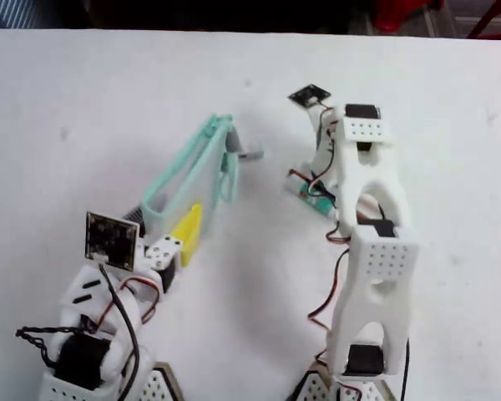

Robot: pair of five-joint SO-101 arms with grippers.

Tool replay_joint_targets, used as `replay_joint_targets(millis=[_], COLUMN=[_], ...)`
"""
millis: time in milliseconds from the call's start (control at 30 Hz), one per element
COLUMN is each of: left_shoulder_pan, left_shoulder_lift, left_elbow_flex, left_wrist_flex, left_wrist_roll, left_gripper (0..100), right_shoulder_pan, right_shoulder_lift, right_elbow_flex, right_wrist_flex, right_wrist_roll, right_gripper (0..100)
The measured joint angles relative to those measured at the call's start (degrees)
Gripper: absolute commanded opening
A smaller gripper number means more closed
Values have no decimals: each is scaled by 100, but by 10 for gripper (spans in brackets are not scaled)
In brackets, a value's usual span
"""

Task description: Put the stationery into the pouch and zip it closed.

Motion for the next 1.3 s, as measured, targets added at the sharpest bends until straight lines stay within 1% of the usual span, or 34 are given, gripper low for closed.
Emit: replay_joint_targets(millis=[133, 167, 200, 500, 733, 1033, 1200, 1300], left_shoulder_pan=[0, 0, 0, 0, 0, 0, 0, 0], left_shoulder_lift=[0, 0, 0, 0, 0, 0, 0, 0], left_elbow_flex=[0, 0, 0, 0, 0, 0, 0, 0], left_wrist_flex=[0, 0, 0, 0, 0, 0, 0, 0], left_wrist_roll=[0, 0, 0, 0, 0, 0, 0, 0], left_gripper=[199, 199, 199, 199, 199, 199, 199, 199], right_shoulder_pan=[26, 26, 35, 105, 97, 97, 79, 26], right_shoulder_lift=[193, 229, 264, 229, 79, 62, -422, -888], right_elbow_flex=[-88, -132, -202, -167, -141, -141, -132, -132], right_wrist_flex=[-299, -360, -378, -352, -26, 53, 457, 659], right_wrist_roll=[0, 0, 0, -9, -615, -686, -730, -949], right_gripper=[18, 12, 26, 16, 16, 17, 17, 17])
